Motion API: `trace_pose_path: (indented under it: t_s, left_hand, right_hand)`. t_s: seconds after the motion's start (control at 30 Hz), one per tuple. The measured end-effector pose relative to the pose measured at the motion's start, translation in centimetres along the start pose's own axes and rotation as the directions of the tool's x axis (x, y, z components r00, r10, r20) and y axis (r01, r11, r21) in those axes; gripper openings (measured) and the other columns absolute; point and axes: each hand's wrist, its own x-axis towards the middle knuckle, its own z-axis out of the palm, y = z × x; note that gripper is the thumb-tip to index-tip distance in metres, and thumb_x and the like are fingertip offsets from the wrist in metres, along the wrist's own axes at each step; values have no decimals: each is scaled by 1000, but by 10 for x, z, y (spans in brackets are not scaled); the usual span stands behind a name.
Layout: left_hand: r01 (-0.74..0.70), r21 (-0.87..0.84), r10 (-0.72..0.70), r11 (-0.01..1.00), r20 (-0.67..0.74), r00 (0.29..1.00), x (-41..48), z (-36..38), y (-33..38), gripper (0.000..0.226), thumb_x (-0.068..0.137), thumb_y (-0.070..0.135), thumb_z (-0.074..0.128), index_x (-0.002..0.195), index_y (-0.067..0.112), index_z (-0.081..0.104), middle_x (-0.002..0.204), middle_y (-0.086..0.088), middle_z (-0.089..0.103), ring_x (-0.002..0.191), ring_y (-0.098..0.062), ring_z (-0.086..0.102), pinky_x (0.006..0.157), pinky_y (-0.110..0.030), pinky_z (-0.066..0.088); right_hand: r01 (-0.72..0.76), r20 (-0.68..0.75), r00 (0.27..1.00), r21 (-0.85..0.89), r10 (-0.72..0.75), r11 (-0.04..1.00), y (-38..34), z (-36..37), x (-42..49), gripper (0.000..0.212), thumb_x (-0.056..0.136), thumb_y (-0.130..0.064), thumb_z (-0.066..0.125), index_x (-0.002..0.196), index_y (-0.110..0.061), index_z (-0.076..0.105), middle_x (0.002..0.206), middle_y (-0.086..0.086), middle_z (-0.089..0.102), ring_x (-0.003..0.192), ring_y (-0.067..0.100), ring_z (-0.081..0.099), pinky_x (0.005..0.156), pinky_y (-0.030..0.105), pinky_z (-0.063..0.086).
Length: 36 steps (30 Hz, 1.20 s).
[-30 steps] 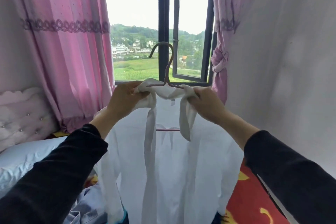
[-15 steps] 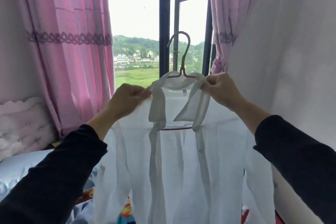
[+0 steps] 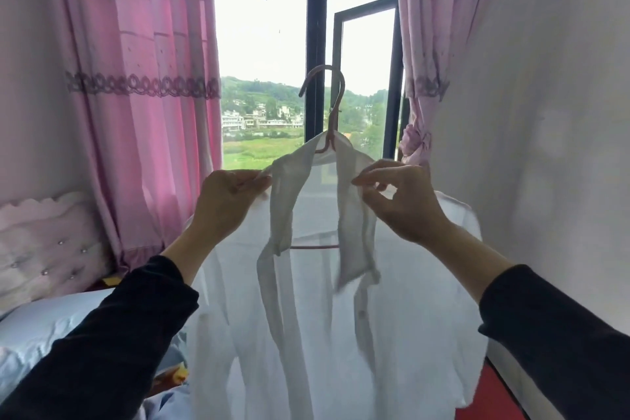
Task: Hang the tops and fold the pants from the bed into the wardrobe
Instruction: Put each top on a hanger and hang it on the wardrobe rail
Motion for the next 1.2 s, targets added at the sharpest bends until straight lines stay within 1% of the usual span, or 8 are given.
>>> trace_pose_path:
  t_s: [0.1,0.17,0.3,0.5,0.73,0.93,1.1,1.2]
  left_hand:
    - [2,-6,-2,1000,-43,999,-2,-18,-1,18,89,25,66,103,18,74,64,21,69,47,9,54,53,-9,37]
    - [1,0,-1,1000,-77,997,-4,-33,-1,19,89,26,66,106,22,72,65,27,68,59,9,61,63,-12,44]
    - [-26,87,40,996,-161,986,-18,-66,13,17,89,27,67,102,21,74,74,9,73,71,-11,69,75,-28,53]
    - [52,406,61,913,-260,964,-51,-119,53,21,87,37,66,78,19,71,53,16,54,49,4,46,50,-15,31]
    - [260,356,-40,898,-523,852,-139,-191,85,21,85,34,70,70,20,70,56,6,62,51,-5,49,53,-21,37]
    - [403,324,-106,856,-653,750,-224,-280,122,42,83,37,71,57,7,60,50,-2,43,51,-11,32,55,-27,29]
    - [523,378,-118,764,-715,689,-298,-367,157,54,70,54,61,72,0,66,70,-20,61,59,-14,41,56,-28,33]
    - [633,419,-154,651,-743,651,-351,-421,177,56,72,56,54,67,0,57,60,-11,49,60,-16,37,52,-28,29]
  right_hand:
    - [-34,-154,988,-189,4,981,-8,5,11,24,76,-13,68,99,-6,71,97,5,68,88,15,58,85,29,48]
    - [-118,-72,992,-204,105,972,-17,9,23,23,85,-22,69,105,-9,71,101,4,70,91,17,61,86,32,47]
    - [-164,112,980,-40,167,986,-45,20,40,25,92,-12,54,75,1,66,65,9,63,54,10,46,50,19,33]
    - [-198,140,975,183,173,963,-96,40,44,26,86,-15,58,73,7,67,67,22,62,56,15,40,50,23,30]
    - [-217,381,924,496,13,841,-189,41,18,27,83,-15,64,67,7,63,55,8,44,54,11,32,45,16,24]
    - [-301,622,721,678,-306,671,-282,35,12,31,75,-20,63,72,11,64,67,12,55,66,18,49,66,44,43]
    - [-256,738,356,666,-573,700,-385,35,5,33,83,-4,64,52,-12,63,46,-5,46,44,9,35,49,23,32]
    - [-235,722,296,689,-625,685,-458,45,-15,12,82,-2,64,72,6,68,49,0,52,43,9,40,48,20,36]
